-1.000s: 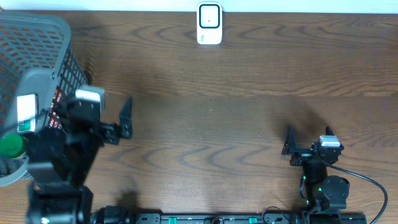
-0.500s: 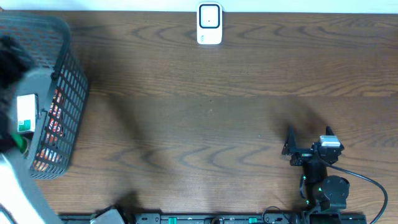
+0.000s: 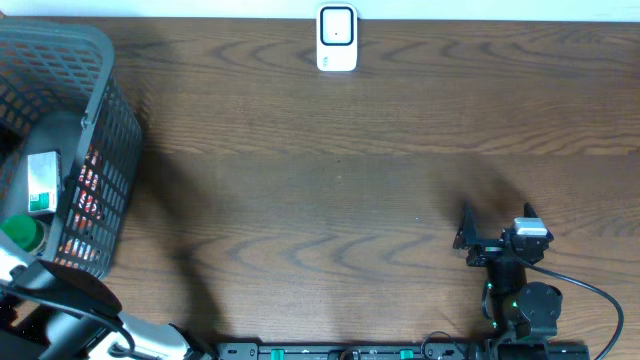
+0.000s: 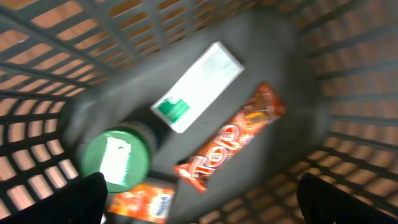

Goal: Scan the item barcode
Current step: 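Reach into the basket and grasp the green-capped jar with the left gripper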

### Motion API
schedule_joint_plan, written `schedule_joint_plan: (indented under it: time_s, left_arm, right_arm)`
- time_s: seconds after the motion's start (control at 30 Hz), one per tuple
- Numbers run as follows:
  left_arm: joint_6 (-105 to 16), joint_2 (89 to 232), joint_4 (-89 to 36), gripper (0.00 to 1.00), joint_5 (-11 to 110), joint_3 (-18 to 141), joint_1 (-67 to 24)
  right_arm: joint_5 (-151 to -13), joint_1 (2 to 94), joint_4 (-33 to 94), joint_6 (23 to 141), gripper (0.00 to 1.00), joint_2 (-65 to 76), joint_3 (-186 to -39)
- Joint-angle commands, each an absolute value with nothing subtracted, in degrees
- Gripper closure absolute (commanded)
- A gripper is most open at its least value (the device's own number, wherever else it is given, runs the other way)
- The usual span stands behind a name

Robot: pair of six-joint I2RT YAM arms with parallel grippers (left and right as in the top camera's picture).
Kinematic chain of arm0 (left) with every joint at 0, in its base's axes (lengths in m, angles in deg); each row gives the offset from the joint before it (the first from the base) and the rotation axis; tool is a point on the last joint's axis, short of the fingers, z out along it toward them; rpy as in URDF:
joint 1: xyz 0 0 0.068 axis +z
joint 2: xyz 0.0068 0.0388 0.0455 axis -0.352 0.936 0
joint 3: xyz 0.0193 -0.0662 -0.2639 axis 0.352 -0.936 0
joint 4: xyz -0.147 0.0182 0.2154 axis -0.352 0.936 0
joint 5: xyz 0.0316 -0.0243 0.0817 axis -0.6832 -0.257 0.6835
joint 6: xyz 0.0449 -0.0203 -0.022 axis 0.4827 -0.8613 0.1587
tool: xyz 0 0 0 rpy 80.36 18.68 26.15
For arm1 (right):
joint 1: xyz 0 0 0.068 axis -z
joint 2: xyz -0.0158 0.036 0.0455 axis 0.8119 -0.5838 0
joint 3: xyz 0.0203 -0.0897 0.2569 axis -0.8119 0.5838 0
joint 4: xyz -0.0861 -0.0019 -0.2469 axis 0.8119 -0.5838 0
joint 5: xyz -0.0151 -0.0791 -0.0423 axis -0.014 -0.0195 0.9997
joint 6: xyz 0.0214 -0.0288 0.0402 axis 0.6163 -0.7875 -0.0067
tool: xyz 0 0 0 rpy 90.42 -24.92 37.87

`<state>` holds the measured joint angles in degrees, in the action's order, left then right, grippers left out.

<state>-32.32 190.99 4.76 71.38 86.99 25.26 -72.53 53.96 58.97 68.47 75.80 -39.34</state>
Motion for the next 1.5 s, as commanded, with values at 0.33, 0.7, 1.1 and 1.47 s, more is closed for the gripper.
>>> schedule_joint_plan:
  time_s: [0.33,0.7,1.1,1.47]
  left_arm:
    - [-23.40,190.75,5.83,0.02,85.65,78.14,27.35]
    - [-20.89,190.77,-3.20,0.02,81.85,67.95,31.11]
    - [-22.64,191.49,-16.56,0.02,79.57,54.27,31.16]
    - [-26.48,196.67,-22.68,0.02,77.80,52.63,31.62]
  right_arm:
    - [-72.57,54.35,58.75,67.59,0.01,76.26,-39.27]
    - [-72.57,54.35,58.75,67.62,0.01,76.26,-39.27]
    - [-72.57,54.35,58.75,67.62,0.01,76.26,-39.27]
    - [-72.55,54.35,58.75,67.59,0.01,76.26,-39.27]
